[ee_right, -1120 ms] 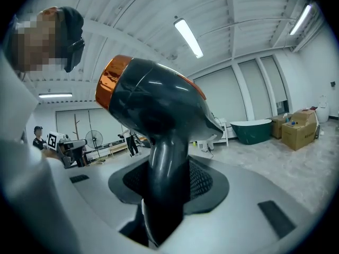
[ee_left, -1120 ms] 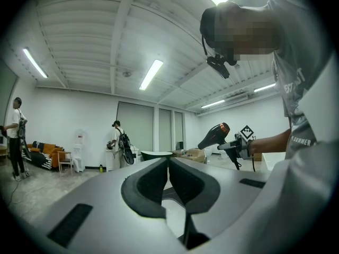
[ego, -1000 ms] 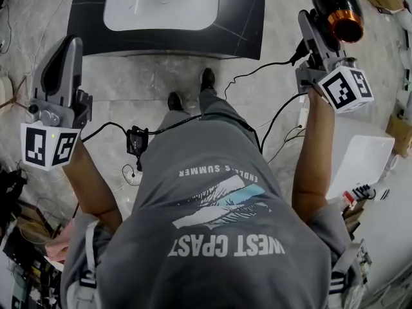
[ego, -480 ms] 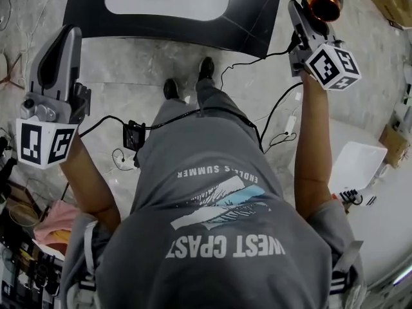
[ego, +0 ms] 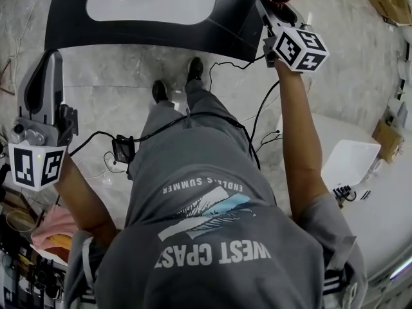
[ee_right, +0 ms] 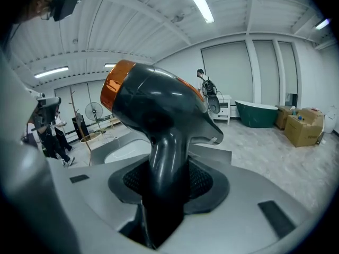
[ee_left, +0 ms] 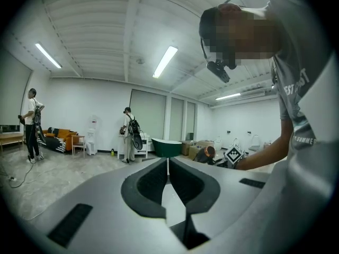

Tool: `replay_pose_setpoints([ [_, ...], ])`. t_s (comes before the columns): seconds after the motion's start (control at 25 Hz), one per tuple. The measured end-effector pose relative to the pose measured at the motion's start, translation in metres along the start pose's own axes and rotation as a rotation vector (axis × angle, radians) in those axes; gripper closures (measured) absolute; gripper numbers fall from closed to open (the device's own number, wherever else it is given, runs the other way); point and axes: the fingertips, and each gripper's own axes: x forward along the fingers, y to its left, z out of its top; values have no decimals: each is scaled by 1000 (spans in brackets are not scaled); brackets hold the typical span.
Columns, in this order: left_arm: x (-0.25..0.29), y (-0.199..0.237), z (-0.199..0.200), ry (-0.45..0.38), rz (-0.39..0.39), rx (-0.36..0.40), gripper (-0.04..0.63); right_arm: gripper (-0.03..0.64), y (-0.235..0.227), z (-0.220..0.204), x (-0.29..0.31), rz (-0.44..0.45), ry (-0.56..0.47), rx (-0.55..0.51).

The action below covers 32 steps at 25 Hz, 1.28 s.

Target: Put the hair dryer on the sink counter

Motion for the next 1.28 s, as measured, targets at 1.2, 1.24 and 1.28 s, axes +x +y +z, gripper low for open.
replay_pose_setpoints([
  [1.2, 14, 1, -40, 95, 52, -63, 568, 440, -33, -78, 76, -103, 156, -121],
  [1.24, 14, -1, -38, 96, 53, -63, 568, 440, -35, -81, 76, -106, 164, -129],
  [1.28, 13, -3, -36, 96, 54, -62, 568, 440, -37, -84, 76, -111, 172, -137],
])
